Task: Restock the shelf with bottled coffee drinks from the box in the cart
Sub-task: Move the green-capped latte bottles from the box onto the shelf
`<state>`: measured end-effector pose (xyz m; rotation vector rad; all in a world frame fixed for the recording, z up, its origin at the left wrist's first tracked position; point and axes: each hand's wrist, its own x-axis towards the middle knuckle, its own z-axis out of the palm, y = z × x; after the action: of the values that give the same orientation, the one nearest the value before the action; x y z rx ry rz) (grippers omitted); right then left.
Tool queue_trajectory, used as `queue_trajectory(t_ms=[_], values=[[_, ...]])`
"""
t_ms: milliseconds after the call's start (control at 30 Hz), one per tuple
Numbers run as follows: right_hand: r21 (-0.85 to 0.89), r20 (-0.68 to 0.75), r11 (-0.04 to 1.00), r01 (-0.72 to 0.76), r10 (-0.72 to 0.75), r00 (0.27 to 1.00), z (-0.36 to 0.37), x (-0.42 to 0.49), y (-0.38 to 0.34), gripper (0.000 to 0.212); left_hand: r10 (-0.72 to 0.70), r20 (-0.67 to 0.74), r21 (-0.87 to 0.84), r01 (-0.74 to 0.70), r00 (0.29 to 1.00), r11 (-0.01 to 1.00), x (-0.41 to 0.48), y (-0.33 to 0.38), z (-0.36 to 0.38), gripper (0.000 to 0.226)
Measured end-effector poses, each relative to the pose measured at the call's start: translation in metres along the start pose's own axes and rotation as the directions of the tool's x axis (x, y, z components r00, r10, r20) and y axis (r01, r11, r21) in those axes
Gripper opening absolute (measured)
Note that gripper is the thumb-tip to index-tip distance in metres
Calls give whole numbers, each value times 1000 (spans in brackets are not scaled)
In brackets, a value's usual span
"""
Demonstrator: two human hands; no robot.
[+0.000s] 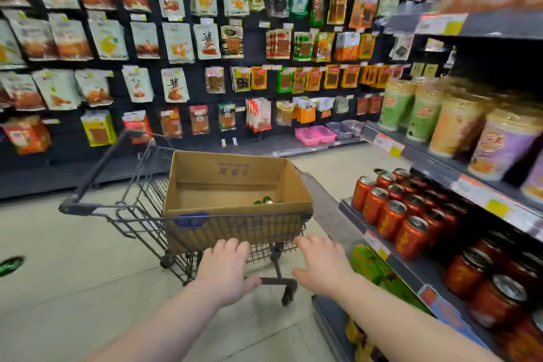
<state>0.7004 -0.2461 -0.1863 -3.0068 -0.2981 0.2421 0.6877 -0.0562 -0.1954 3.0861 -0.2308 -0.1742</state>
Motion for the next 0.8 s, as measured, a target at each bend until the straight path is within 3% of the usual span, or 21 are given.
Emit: queue_trajectory(t_ms=[300, 567, 800], values=[[-9, 38, 999, 39, -39, 999, -24, 136, 49, 57, -51, 23, -6, 51, 998, 999, 120, -2, -9, 75], [-12, 133, 992, 127, -125, 983, -6, 216, 37, 58, -173, 88, -21, 176, 981, 984, 178, -46, 5, 76], [-36, 184, 999, 28, -21, 983, -1, 284, 51, 59, -107, 157, -72, 119, 982, 990, 259, -81, 14, 71]])
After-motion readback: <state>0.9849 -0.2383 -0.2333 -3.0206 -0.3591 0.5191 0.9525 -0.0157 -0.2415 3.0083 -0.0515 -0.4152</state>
